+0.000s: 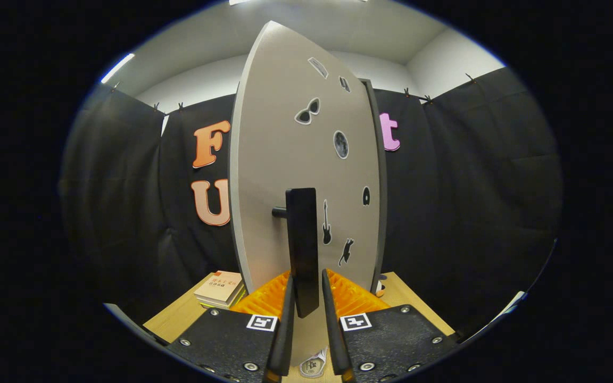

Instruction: Open the shoe cabinet door, grab the shoes and put them into the shoe cabinet, then close the shoe cabinet door.

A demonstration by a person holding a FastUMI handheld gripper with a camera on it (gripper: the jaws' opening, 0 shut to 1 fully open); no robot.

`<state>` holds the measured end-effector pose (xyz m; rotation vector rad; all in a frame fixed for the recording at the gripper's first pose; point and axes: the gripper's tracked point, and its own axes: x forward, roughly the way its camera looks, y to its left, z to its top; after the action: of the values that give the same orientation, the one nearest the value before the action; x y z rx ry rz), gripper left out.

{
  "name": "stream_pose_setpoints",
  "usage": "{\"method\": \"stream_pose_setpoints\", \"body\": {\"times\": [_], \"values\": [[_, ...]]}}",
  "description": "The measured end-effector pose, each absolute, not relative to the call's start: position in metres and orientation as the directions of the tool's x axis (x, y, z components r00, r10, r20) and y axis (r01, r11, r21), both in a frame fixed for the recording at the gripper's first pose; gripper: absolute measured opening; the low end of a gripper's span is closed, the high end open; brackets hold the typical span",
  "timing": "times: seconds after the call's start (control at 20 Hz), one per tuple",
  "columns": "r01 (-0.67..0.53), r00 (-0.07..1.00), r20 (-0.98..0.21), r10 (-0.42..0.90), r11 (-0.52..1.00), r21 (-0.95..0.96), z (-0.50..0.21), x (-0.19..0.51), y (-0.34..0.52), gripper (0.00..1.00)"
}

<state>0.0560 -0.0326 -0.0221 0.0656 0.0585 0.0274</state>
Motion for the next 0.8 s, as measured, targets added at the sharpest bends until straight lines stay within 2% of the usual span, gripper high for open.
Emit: {"method": "stream_pose_setpoints", "body": {"times": [0.5,0.8], "values": [[0.172,0.983,-0.079,-0.167,0.984,0.05,-0.025,0.03,-0.121,0.29],[0.238,0.971,-0.024,-0.237,0.969,0.066,-0.019,0.009,-0.179,0.34]]}}
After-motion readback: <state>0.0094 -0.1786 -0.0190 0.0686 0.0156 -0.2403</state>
